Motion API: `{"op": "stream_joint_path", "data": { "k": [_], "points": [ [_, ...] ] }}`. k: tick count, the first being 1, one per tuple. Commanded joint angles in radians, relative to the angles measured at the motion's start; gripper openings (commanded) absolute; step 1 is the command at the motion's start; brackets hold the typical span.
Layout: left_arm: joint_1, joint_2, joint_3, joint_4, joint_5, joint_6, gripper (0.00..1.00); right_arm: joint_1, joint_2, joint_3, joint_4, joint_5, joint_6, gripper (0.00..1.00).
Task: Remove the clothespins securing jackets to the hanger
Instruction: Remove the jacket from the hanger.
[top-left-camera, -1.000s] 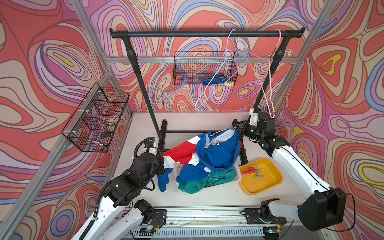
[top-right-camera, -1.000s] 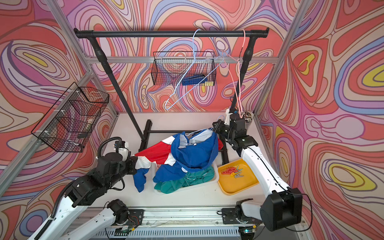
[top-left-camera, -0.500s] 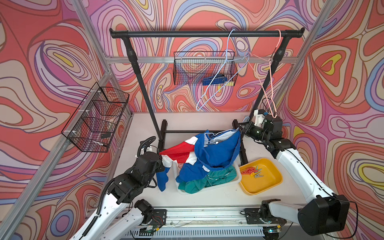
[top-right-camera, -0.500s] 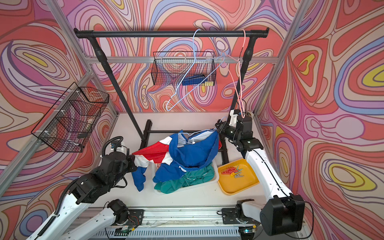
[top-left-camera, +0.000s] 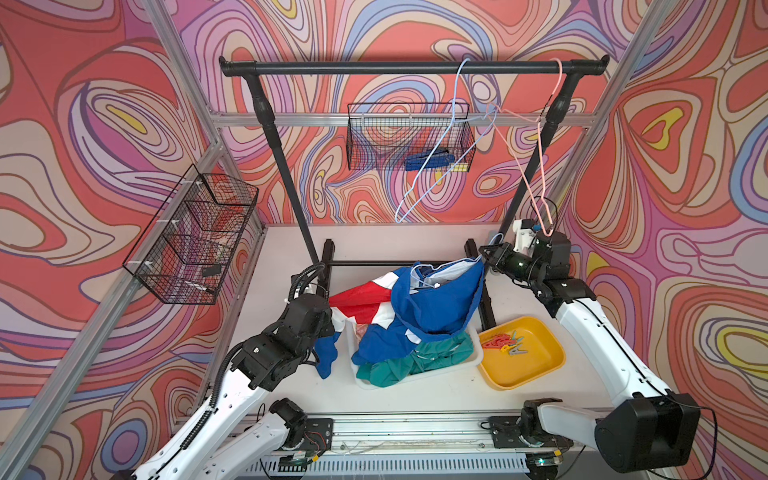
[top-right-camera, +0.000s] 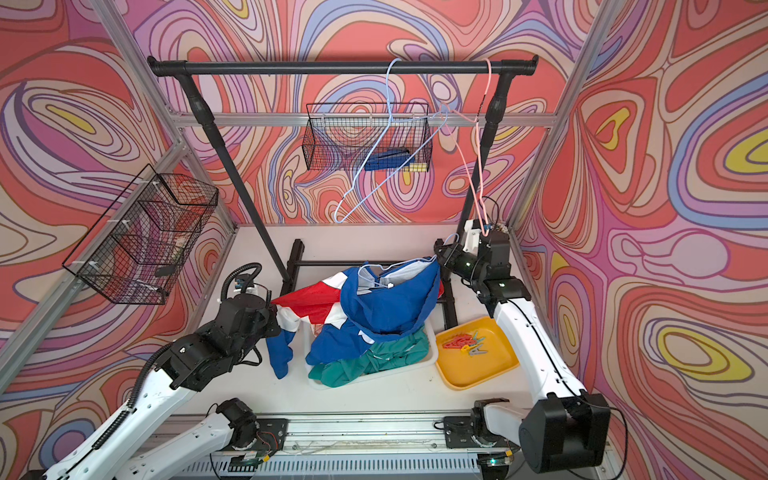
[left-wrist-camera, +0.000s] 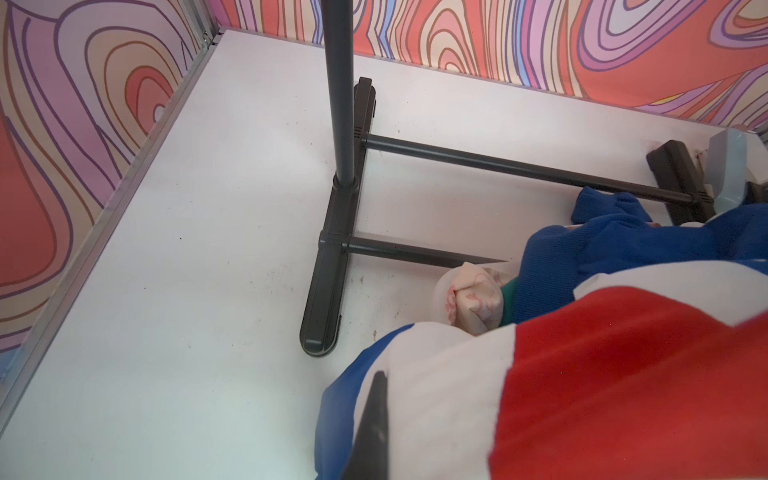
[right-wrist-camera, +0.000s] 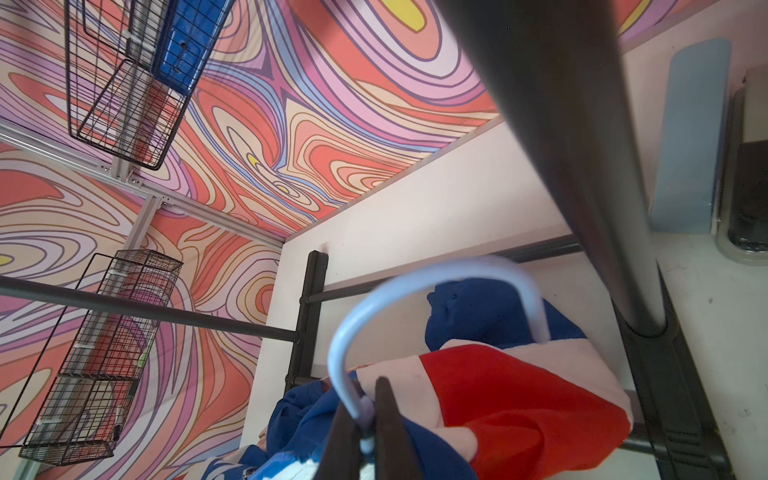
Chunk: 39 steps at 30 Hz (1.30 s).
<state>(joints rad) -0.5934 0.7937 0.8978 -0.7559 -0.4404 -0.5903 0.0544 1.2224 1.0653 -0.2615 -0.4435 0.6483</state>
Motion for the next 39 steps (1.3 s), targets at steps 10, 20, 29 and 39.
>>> {"op": "stream_joint_path", "data": {
  "k": [10,20,29,39],
  "points": [
    [0.027,0.089,0.134,0.077,0.097,0.129,0.00,-0.010,-0.021,-0.016,0.083,-0.025,-0.016,0.00],
    [0.004,0.275,0.327,0.165,0.432,0.106,0.00,0.050,-0.027,-0.052,0.125,-0.060,0.013,0.00],
    [0.004,0.379,0.195,0.430,0.571,-0.011,0.00,0.061,-0.041,-0.078,0.139,-0.079,0.025,0.00],
    [-0.012,0.473,-0.113,0.680,0.578,-0.092,0.00,0.074,-0.034,-0.122,0.172,-0.088,0.038,0.00]
  ]
}}
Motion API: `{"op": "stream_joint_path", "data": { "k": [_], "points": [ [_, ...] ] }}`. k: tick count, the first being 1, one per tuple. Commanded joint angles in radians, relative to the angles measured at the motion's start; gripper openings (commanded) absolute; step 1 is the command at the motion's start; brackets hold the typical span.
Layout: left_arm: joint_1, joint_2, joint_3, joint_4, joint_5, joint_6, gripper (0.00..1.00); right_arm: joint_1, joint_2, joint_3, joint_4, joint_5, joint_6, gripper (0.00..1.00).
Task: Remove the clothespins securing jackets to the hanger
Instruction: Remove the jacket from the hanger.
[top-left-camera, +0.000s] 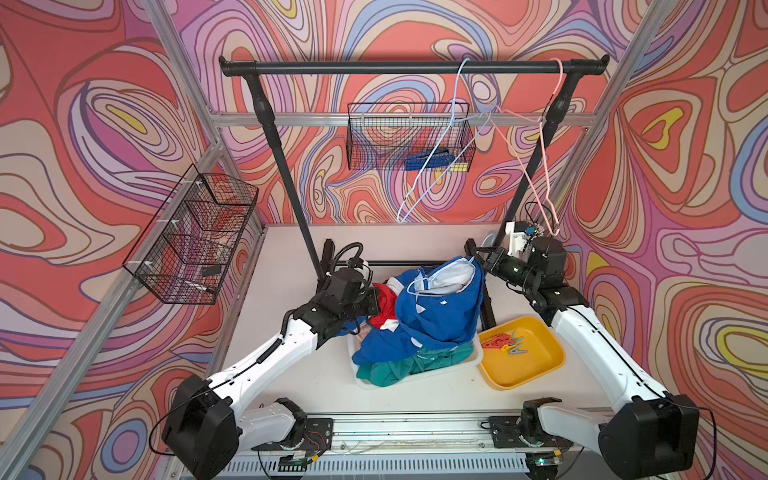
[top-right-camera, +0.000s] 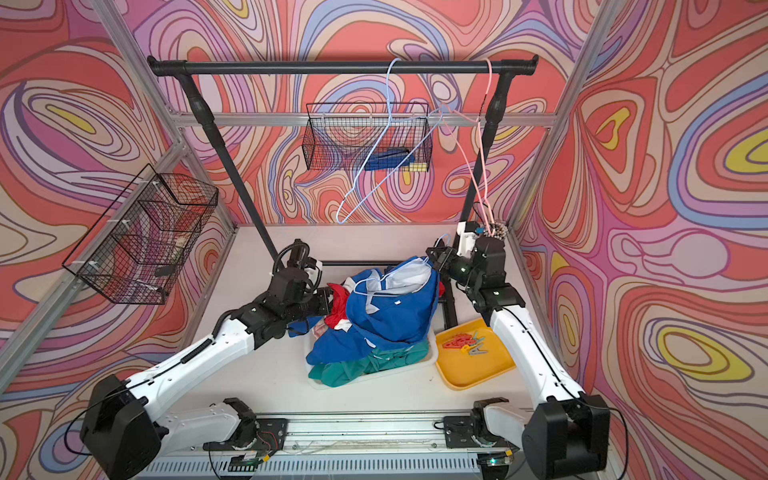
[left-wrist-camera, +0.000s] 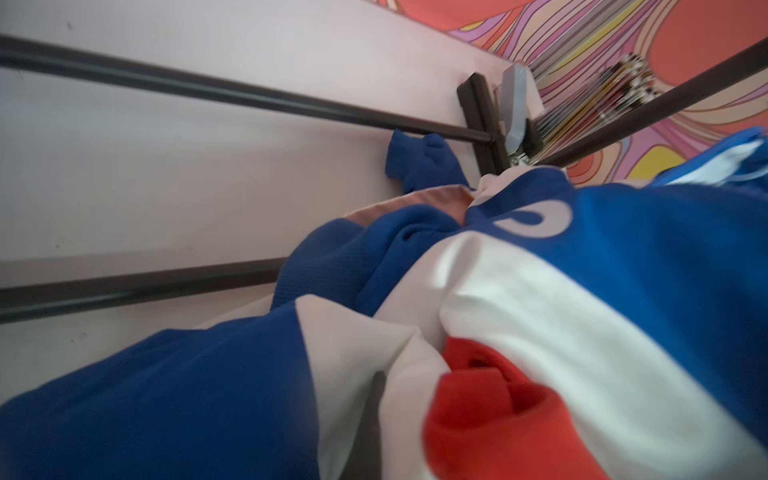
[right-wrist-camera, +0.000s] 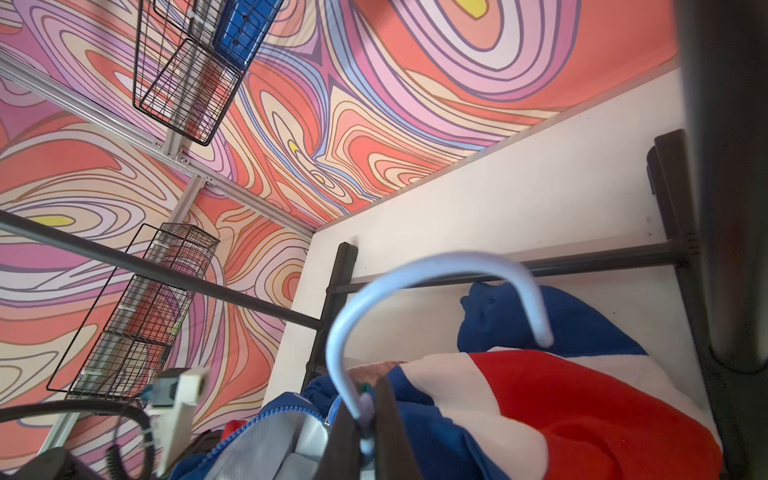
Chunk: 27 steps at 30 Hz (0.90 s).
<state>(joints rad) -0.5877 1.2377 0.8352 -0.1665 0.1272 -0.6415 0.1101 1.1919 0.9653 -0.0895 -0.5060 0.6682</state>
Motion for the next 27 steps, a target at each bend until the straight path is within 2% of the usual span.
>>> {"op": "stream_joint_path", "data": {
  "k": [1,7,11,16,21,24,25,27],
  "points": [
    [-0.030,0.042,-0.072,0.109,0.003,-0.046,0.00,0.023,0.000,-0.020,-0.001,-0.023,0.016,0.00],
    [-0.074,0.147,-0.161,0.165,-0.038,-0.082,0.00,0.048,0.014,-0.010,0.002,-0.008,0.014,0.00],
    [-0.111,0.262,-0.162,0.163,-0.082,-0.084,0.00,0.066,0.021,-0.007,0.002,0.003,0.014,0.00],
    [-0.141,0.409,-0.164,0.188,-0.081,-0.108,0.00,0.081,0.020,-0.010,0.004,0.012,0.015,0.00],
    [-0.159,0.477,-0.192,0.244,-0.069,-0.133,0.00,0.083,0.021,-0.015,-0.004,0.012,0.010,0.00],
    [-0.159,0.451,-0.183,0.219,-0.051,-0.130,0.00,0.089,0.026,-0.017,0.001,0.006,0.011,0.00],
    [-0.160,0.413,-0.183,0.208,-0.054,-0.124,0.10,0.090,0.026,-0.017,0.001,0.009,0.011,0.00],
    [-0.161,0.320,-0.177,0.166,-0.063,-0.099,0.38,0.090,0.025,-0.016,0.002,0.010,0.011,0.00]
  ]
}}
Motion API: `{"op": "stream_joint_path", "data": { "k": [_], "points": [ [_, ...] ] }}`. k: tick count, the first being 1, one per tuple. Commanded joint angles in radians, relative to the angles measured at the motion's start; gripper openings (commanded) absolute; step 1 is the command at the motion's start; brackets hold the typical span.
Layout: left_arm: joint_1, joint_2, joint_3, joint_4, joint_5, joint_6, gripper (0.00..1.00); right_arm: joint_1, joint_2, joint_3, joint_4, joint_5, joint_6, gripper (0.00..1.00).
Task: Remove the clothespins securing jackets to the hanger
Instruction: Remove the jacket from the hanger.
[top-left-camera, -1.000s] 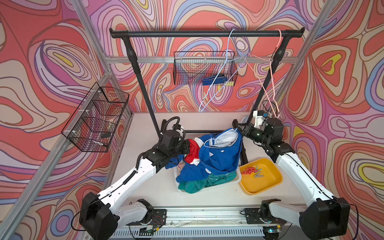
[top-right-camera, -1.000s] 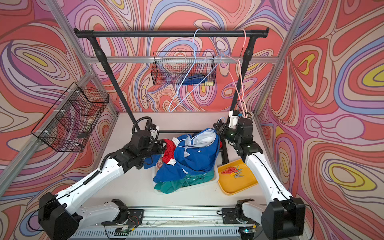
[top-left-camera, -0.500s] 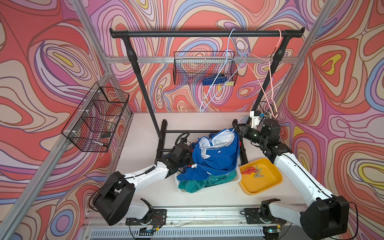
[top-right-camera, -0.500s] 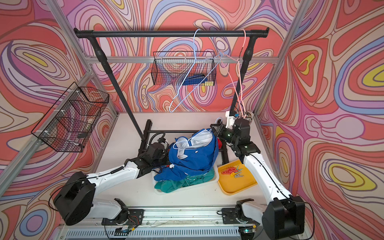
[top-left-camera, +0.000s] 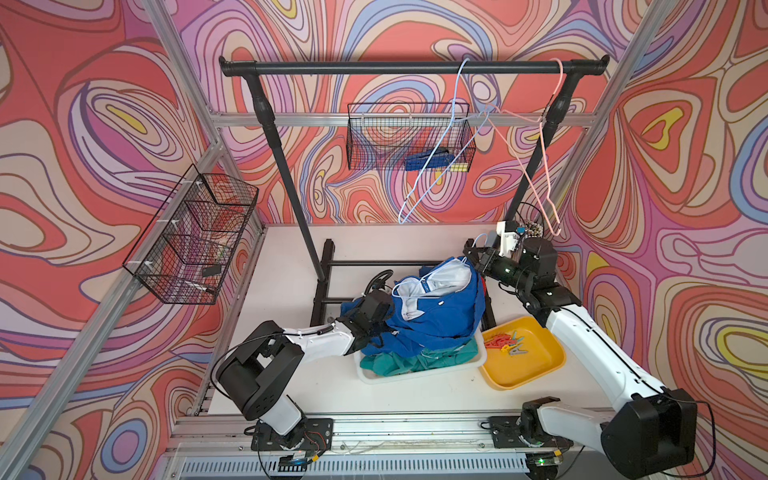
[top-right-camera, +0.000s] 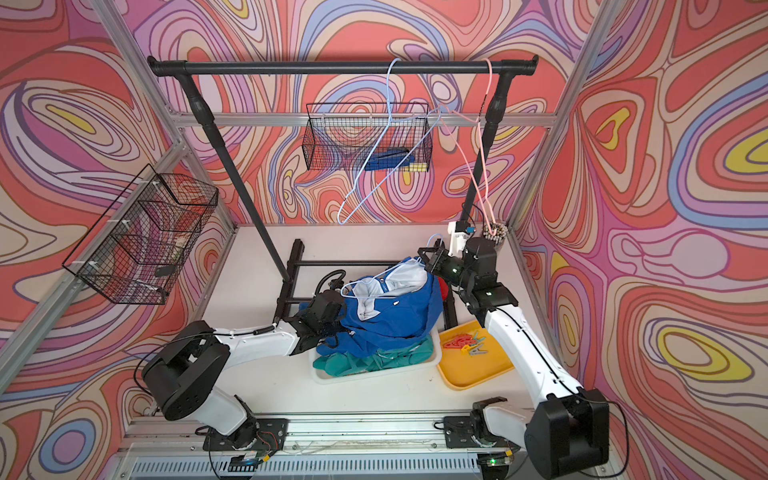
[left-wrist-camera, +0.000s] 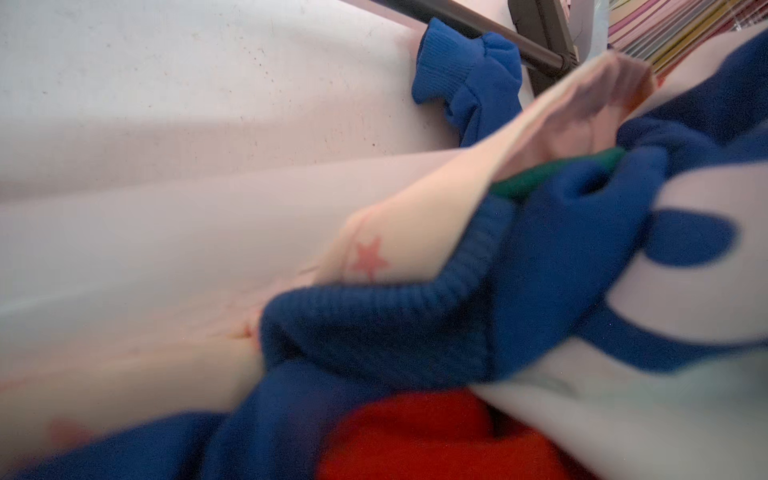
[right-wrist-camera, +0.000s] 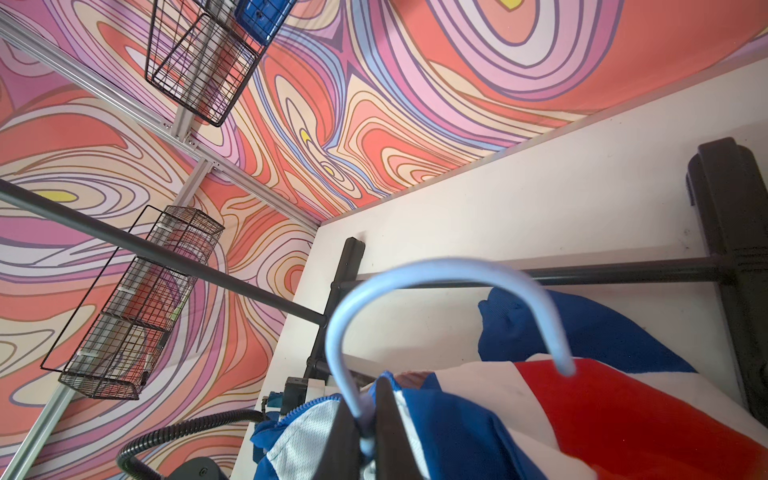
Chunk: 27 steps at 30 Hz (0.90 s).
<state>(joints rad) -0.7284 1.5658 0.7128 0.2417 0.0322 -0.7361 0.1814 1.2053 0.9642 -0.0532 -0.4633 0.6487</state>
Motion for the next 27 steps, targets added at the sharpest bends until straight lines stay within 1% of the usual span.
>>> {"op": "stream_joint_path", "data": {
  "k": [1,3,4,6,8,12,14,16,18,20,23,27],
  "points": [
    [-0.020,-0.063,-0.048,-0.271,0.032,0.014,0.49,0.020,0.010,-0.015,-0.036,-0.033,0.029,0.00],
    [-0.020,-0.173,-0.039,-0.331,0.025,0.041,0.68,0.020,0.011,-0.010,-0.041,-0.031,0.024,0.00],
    [-0.020,-0.233,-0.037,-0.366,0.017,0.056,0.75,0.020,0.010,-0.009,-0.043,-0.029,0.023,0.00],
    [-0.018,-0.341,-0.035,-0.432,-0.011,0.071,0.85,0.021,0.011,-0.009,-0.045,-0.029,0.021,0.00],
    [-0.011,-0.434,-0.033,-0.493,-0.031,0.085,0.90,0.020,0.010,-0.010,-0.042,-0.030,0.022,0.00],
    [0.035,-0.569,0.008,-0.666,-0.044,0.139,0.93,0.021,0.011,-0.012,-0.040,-0.036,0.020,0.00],
    [0.057,-0.635,0.035,-0.720,-0.026,0.184,0.93,0.020,0.010,-0.013,-0.036,-0.044,0.019,0.00],
    [0.062,-0.685,0.085,-0.766,0.015,0.247,0.92,0.020,0.007,-0.012,-0.037,-0.053,0.013,0.00],
    [0.063,-0.716,0.150,-0.803,0.082,0.298,0.91,0.020,0.005,-0.008,-0.050,-0.051,0.001,0.00],
    [0.063,-0.724,0.209,-0.815,0.158,0.343,0.89,0.021,0.004,-0.004,-0.061,-0.055,-0.013,0.00],
    [0.063,-0.707,0.280,-0.795,0.318,0.410,0.88,0.021,0.013,0.005,-0.068,-0.085,-0.031,0.00],
    [0.063,-0.607,0.389,-0.842,0.360,0.483,0.80,0.021,0.014,0.008,-0.071,-0.104,-0.041,0.00]
  ]
}}
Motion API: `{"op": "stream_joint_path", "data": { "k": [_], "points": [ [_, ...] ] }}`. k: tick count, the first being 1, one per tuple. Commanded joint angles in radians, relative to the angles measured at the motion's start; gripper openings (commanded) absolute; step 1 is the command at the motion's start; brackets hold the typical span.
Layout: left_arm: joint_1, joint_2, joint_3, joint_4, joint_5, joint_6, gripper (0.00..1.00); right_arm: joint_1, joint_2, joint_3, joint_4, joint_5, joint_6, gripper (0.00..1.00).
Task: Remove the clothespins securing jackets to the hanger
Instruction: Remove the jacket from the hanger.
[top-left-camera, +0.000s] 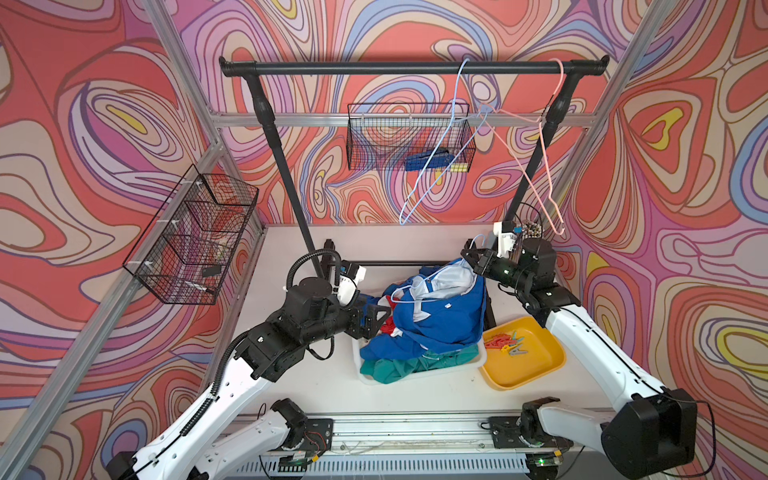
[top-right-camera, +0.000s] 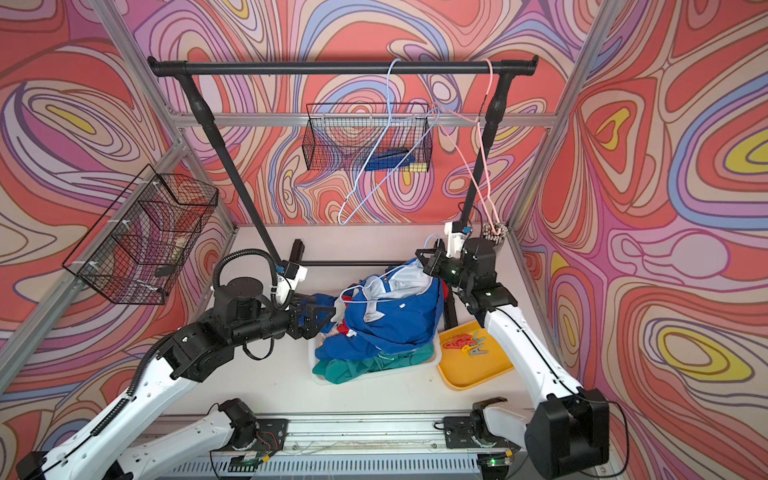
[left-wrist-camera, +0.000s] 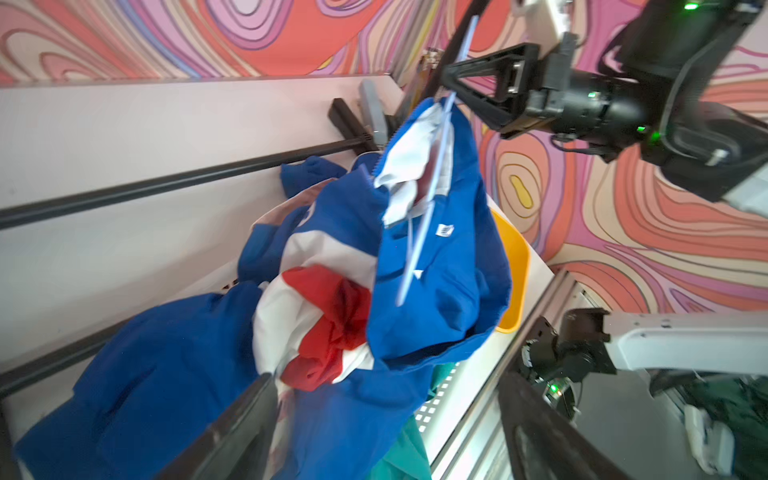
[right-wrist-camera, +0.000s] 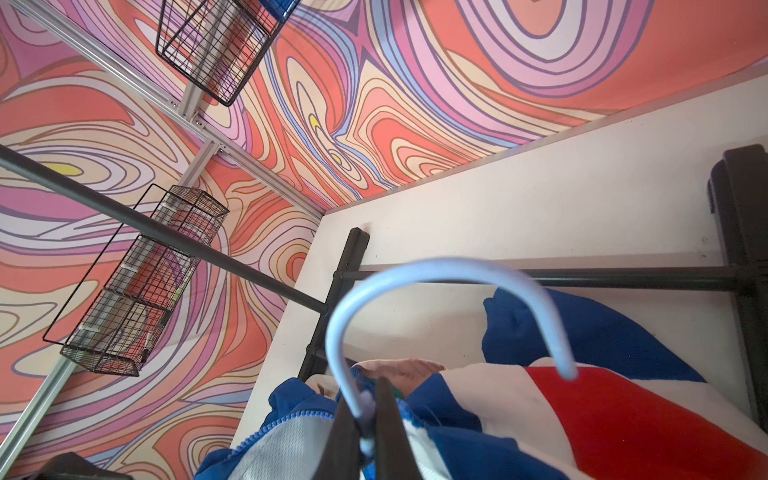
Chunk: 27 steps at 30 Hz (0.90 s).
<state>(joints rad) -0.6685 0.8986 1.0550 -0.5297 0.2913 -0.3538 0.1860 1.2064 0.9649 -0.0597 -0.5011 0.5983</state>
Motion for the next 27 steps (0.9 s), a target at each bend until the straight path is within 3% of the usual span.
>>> {"op": "stream_joint_path", "data": {
  "k": [1,10,13,16,17,21,23,26,27],
  "points": [
    [0.003,0.084,0.063,-0.069,0.111,0.110,0.79,0.016,0.013,0.008,-0.063,-0.069,0.009,0.00],
    [0.003,0.249,0.153,-0.044,0.167,0.124,0.59,0.016,0.016,0.018,-0.073,-0.083,0.001,0.00],
    [0.003,0.261,0.154,-0.034,0.163,0.118,0.34,0.016,0.017,0.027,-0.083,-0.083,-0.006,0.00],
    [0.003,0.253,0.153,-0.039,0.146,0.110,0.02,0.015,0.018,0.033,-0.087,-0.086,-0.011,0.00],
    [0.003,0.249,0.154,-0.047,0.142,0.110,0.00,0.016,0.016,0.034,-0.085,-0.092,-0.012,0.00],
    [0.003,0.202,0.157,-0.090,0.107,0.096,0.00,0.016,-0.014,0.040,-0.083,-0.089,-0.026,0.58],
    [0.003,0.160,0.160,-0.115,0.098,0.085,0.00,0.015,-0.043,0.044,-0.092,-0.053,-0.026,0.79],
    [0.003,0.076,0.163,-0.156,0.079,0.064,0.00,0.016,-0.082,0.063,-0.108,-0.004,-0.014,0.98],
    [0.002,0.053,0.167,-0.175,0.076,0.059,0.00,0.014,-0.092,0.068,-0.108,0.004,-0.003,0.98]
  ]
}}
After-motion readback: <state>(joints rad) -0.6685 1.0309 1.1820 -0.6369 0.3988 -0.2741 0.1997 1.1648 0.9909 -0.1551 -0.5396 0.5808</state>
